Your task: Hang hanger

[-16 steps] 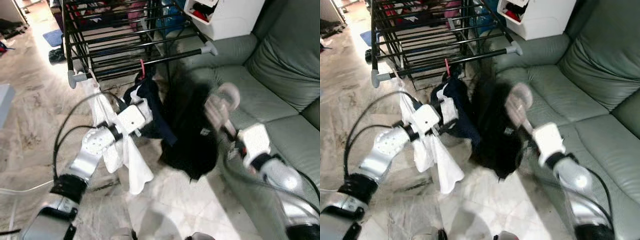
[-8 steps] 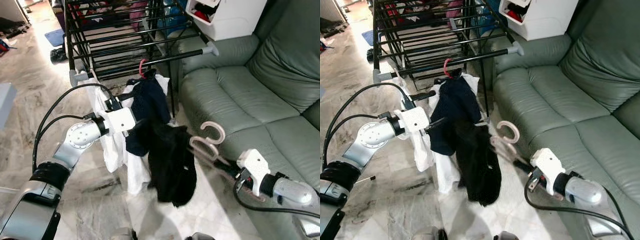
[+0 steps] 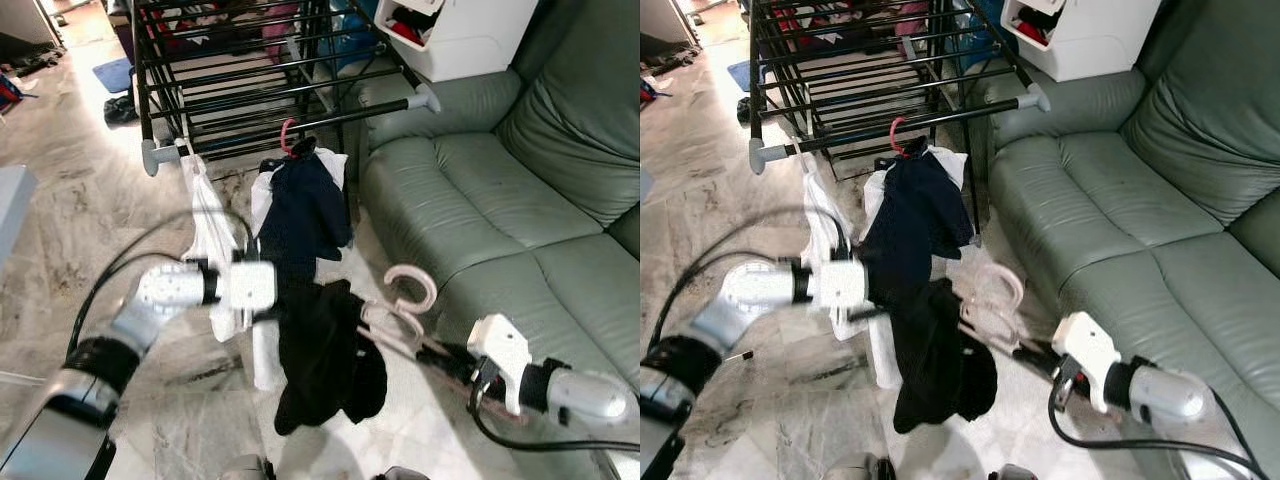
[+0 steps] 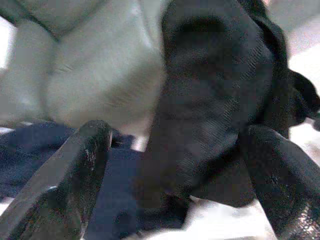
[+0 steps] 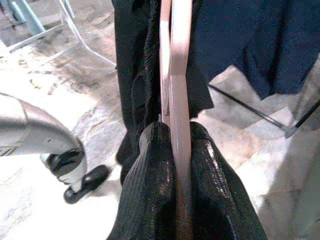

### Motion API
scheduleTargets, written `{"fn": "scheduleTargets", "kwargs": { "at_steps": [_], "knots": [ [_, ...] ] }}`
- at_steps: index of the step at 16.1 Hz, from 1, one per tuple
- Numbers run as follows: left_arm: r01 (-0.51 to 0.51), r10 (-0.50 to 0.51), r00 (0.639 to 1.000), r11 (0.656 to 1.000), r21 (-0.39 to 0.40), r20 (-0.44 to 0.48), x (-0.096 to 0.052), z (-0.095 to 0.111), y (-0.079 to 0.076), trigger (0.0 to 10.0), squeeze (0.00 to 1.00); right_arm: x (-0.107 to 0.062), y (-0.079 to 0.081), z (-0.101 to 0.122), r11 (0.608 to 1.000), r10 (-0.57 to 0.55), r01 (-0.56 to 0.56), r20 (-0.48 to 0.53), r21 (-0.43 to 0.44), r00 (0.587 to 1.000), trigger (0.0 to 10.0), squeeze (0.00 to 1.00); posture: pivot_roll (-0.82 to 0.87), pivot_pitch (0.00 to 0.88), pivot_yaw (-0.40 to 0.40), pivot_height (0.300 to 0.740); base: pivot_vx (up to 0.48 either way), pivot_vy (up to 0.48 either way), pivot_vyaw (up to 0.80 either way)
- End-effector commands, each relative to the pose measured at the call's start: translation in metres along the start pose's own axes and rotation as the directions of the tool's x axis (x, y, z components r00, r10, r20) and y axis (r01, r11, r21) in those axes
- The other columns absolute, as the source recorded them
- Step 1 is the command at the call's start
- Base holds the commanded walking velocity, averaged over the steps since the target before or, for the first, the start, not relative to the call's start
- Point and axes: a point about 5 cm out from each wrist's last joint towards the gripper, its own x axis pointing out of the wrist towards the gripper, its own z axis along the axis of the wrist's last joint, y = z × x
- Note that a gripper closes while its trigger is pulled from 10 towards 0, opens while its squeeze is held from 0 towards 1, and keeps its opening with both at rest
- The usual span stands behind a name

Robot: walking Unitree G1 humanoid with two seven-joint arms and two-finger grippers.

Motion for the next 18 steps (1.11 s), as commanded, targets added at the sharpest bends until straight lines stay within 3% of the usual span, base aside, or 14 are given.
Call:
{"fn": "scheduleTargets", "kwargs": {
  "at_steps": [1,6,10,11,15,16,18],
  "knots": [
    [0.061,-0.063,0.997,0.998,-0.027,-0.052,-0.009,-0.01,-0.007,10.0,0.0,0.001,0.005,0.007,0.998,0.057,-0.057,0.021,-0.013,0.998,10.0,0.0,-0.07,0.0,0.049,0.74,0.0,0.0,0.0],
    [0.073,-0.077,0.996,0.994,-0.085,-0.053,-0.016,-0.011,-0.002,10.0,0.0,0.013,0.013,0.001,0.991,0.134,-0.135,-0.02,-0.014,0.991,10.0,0.0,-0.06,0.0,0.035,0.74,0.0,0.0,0.0],
    [0.141,-0.144,0.989,0.985,-0.099,-0.02,-0.005,-0.001,-0.006,10.0,0.0,0.029,0.015,0.004,0.983,0.178,-0.179,-0.016,-0.045,0.984,10.0,0.0,-0.06,0.0,0.03,0.74,0.0,0.0,0.0],
    [0.191,-0.195,0.98,0.976,-0.101,-0.026,-0.002,-0.001,-0.012,10.0,0.0,0.031,0.013,0.006,0.983,0.174,-0.175,-0.016,-0.063,0.985,10.0,0.0,-0.06,0.0,0.03,0.74,0.0,0.0,0.0],
    [0.203,-0.208,0.978,0.97,-0.133,-0.022,0.011,-0.002,-0.016,10.0,0.0,0.033,0.012,0.008,0.98,0.168,-0.169,-0.024,-0.109,0.986,10.0,0.0,-0.07,0.0,0.036,0.74,0.0,0.0,0.0],
    [0.204,-0.21,0.977,0.968,-0.144,-0.028,0.016,-0.002,-0.017,8.5,0.0,0.032,0.013,0.009,0.978,0.169,-0.171,-0.027,-0.123,0.985,10.0,0.0,-0.07,0.0,0.038,0.74,0.0,0.0,0.0],
    [0.219,-0.225,0.974,0.962,-0.166,-0.018,0.027,0.001,-0.018,0.7,0.0,0.032,0.011,0.011,0.974,0.15,-0.153,-0.03,-0.17,0.988,10.0,0.0,-0.07,0.0,0.041,0.74,0.0,0.0,0.0]
  ]
}}
